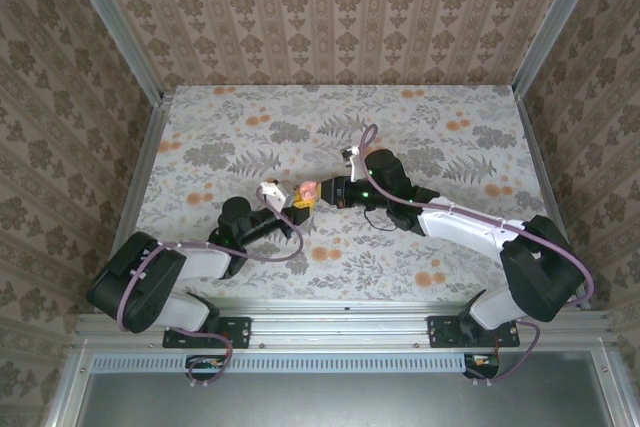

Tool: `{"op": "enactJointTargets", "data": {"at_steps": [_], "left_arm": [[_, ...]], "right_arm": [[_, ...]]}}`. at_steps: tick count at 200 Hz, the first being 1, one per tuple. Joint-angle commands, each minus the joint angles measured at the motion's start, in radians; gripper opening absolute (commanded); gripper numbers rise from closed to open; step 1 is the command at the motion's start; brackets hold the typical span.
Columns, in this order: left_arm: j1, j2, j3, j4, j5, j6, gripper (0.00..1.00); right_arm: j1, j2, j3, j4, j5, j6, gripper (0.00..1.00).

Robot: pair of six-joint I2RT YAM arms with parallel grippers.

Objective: Insert the wireless bluetooth earbuds into the charging case

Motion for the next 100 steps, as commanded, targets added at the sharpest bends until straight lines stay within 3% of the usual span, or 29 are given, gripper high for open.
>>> {"op": "enactJointTargets", "data": {"at_steps": [1, 100], "left_arm": [[-0.013, -0.041, 0.003, -0.008, 0.025, 0.063, 0.12], [-0.014, -0.056, -0.001, -0.049, 0.024, 0.092, 0.12]], "right_arm": [[0.009, -0.022, 0.033, -0.044, -0.022, -0.024, 0.21], [0.006, -0.07, 0.052, -0.083, -0.036, -0.031, 0.2]]}}
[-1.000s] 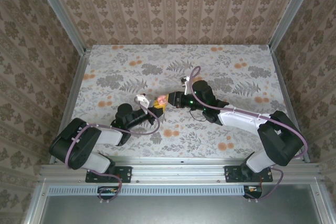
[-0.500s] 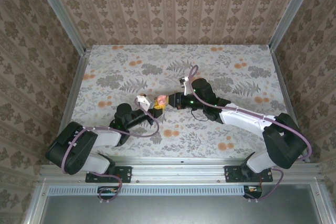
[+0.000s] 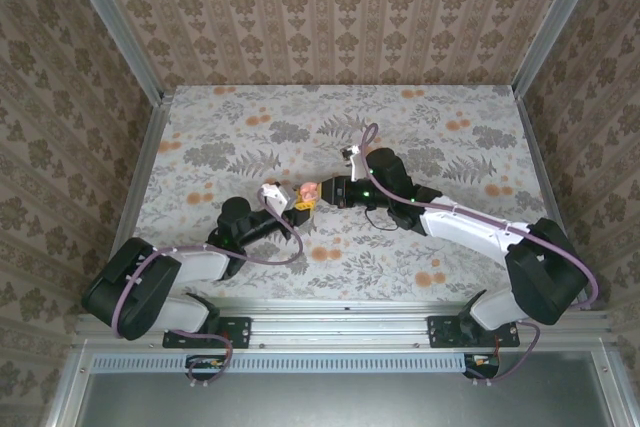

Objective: Insert the wireless bluetooth earbuds into the charging case

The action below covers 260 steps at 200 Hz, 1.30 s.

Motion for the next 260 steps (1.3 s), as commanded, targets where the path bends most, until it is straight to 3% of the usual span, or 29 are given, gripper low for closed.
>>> {"op": "enactJointTargets", "data": {"at_steps": [1, 43, 81, 140, 260], "left_arm": [[-0.007, -0.02, -0.001, -0.007, 0.022, 0.033, 0.12], [-0.009, -0.025, 0.005, -0.031, 0.025, 0.057, 0.12], [-0.012, -0.051, 0.008, -0.083, 0.028, 0.106, 0.11], [-0.016, -0.058, -0.002, -0.075, 0.032, 0.133, 0.11], [-0.018, -0.102, 0.004, -0.128, 0.031, 0.142, 0.11]], "right_arm": [[0.004, -0.044, 0.038, -0.038, -0.028, -0.026, 0.2], [-0.009, -0.092, 0.051, -0.091, -0.046, -0.044, 0.2], [-0.037, -0.116, 0.104, -0.242, -0.102, -0.113, 0.21], [-0.066, -0.058, 0.214, -0.443, -0.206, -0.244, 0.2], [-0.074, 0.072, 0.284, -0.473, -0.249, -0.288, 0.2]]}}
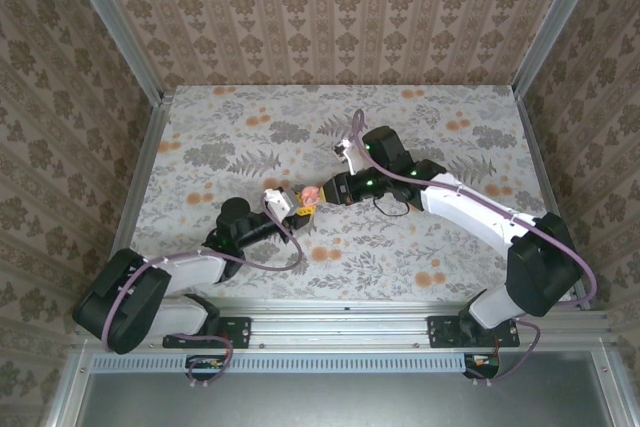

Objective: Insert the wireless bluetooth earbuds into the charging case

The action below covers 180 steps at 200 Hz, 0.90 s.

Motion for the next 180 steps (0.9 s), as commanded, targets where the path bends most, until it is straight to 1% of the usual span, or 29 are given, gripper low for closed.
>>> {"op": "enactJointTargets", "data": {"at_steps": [1, 180], "left_arm": [[-0.006, -0.018, 0.004, -0.012, 0.018, 0.021, 0.11], [-0.009, -0.024, 0.012, -0.015, 0.024, 0.017, 0.12]], "right_arm": [[-0.006, 0.014, 0.035, -0.016, -0.024, -0.028, 0.2], [-0.01, 0.067, 0.05, -0.012, -0.052, -0.031, 0.2]]}}
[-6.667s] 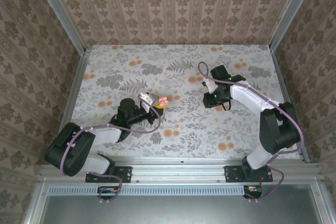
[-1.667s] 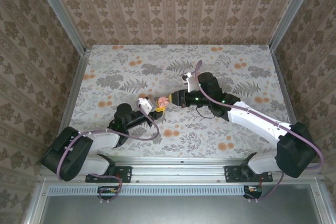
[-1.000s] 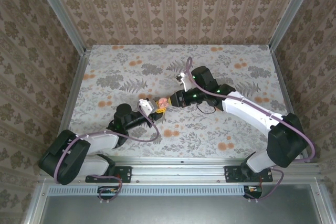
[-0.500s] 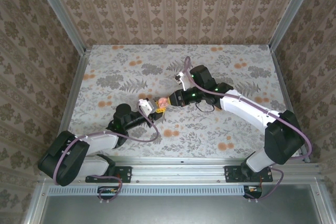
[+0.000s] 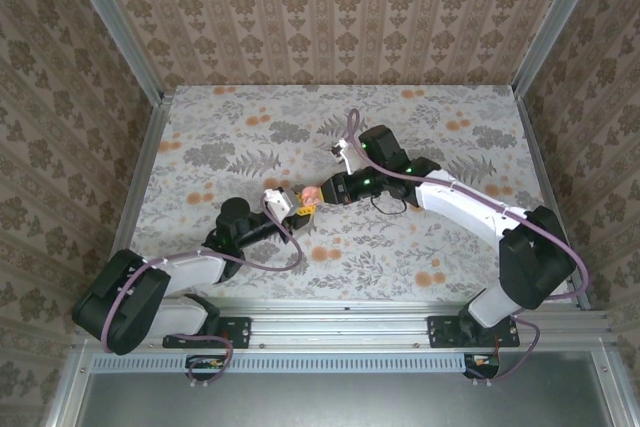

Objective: Insert the wireless bluetooth earbuds into the charging case

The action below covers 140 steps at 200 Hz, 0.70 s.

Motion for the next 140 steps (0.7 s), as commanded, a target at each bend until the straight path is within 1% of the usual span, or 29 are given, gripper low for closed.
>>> {"op": "enactJointTargets", "data": {"at_steps": [1, 50, 94, 122, 140], "left_arm": [[-0.008, -0.022, 0.011, -0.014, 0.02, 0.016, 0.12], [-0.008, -0.025, 0.016, -0.018, 0.017, 0.015, 0.12], [-0.009, -0.028, 0.018, -0.026, 0.013, 0.014, 0.12], [-0.01, -0.03, 0.018, -0.026, 0.014, 0.011, 0.12], [-0.01, -0.031, 0.018, -0.026, 0.011, 0.009, 0.12]], "right_arm": [[-0.006, 0.018, 0.031, -0.014, -0.023, -0.016, 0.2], [-0.006, 0.024, 0.042, -0.025, -0.011, -0.023, 0.21], [-0.007, 0.008, 0.043, -0.026, 0.022, -0.019, 0.34], [-0.007, -0.023, 0.039, -0.024, 0.05, -0.015, 0.38], [-0.007, -0.051, 0.024, -0.01, 0.074, -0.012, 0.39]]}}
